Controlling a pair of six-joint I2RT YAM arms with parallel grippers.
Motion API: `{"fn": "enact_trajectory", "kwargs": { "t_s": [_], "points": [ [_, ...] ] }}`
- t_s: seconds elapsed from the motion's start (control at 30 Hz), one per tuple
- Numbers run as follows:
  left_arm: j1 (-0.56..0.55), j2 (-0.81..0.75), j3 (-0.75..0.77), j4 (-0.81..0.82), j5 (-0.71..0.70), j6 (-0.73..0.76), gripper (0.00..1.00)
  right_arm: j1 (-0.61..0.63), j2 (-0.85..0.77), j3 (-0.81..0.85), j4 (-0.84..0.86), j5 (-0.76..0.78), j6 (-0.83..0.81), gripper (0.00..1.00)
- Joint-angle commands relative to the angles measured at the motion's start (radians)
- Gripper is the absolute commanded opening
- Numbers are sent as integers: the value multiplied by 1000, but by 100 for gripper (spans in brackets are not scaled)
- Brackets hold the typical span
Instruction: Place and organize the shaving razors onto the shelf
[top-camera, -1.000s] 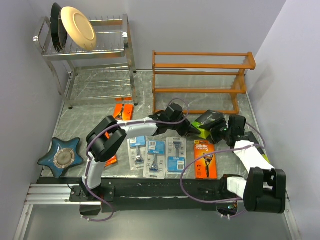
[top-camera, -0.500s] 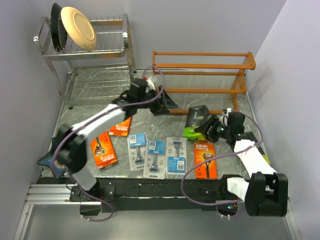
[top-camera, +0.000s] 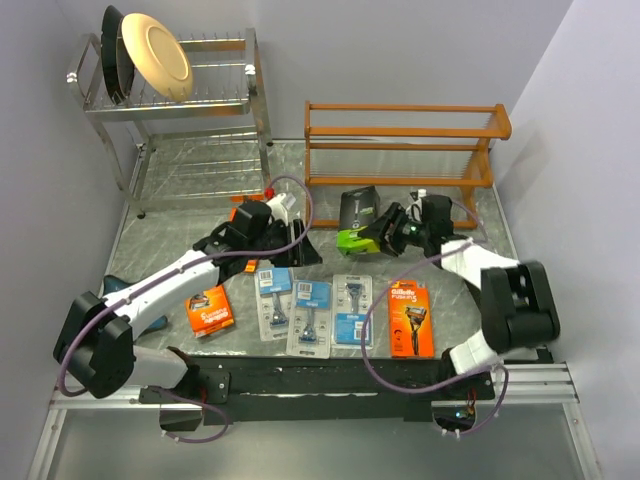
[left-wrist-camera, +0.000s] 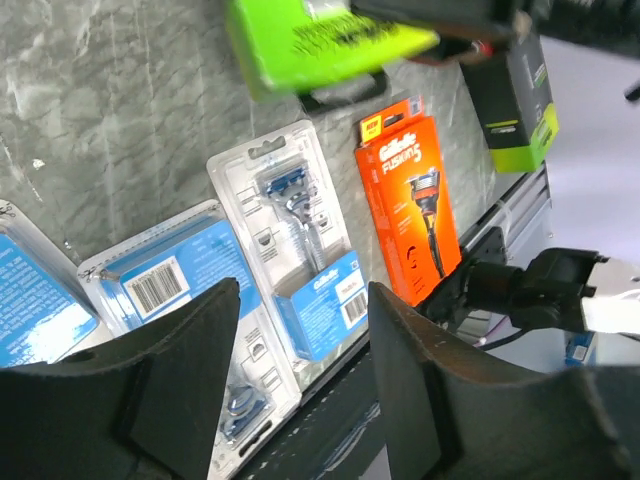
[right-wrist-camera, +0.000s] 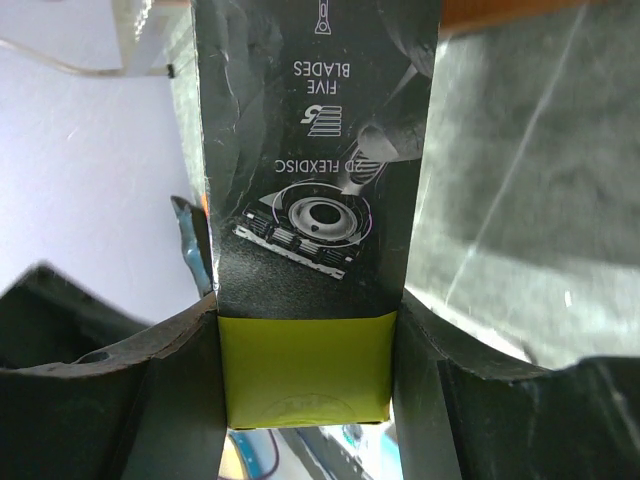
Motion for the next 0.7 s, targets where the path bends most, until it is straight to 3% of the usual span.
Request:
{"fn": "enact_trajectory", "kwargs": {
  "t_s": [0.0, 0.33, 0.5, 0.67],
  "points": [
    [-1, -46, -18, 74, -8, 60, 59, 45, 94, 135, 170, -15, 31, 46],
    [-2, -8, -63, 151, 32, 88, 55, 105, 295, 266, 204, 17, 91, 51],
    [-15, 15, -83, 220, 44, 64, 53, 107, 307, 273, 165, 54, 85, 73],
    [-21, 67, -80, 251, 4, 80, 45, 105, 255, 223, 158, 64, 96, 87]
  ]
}}
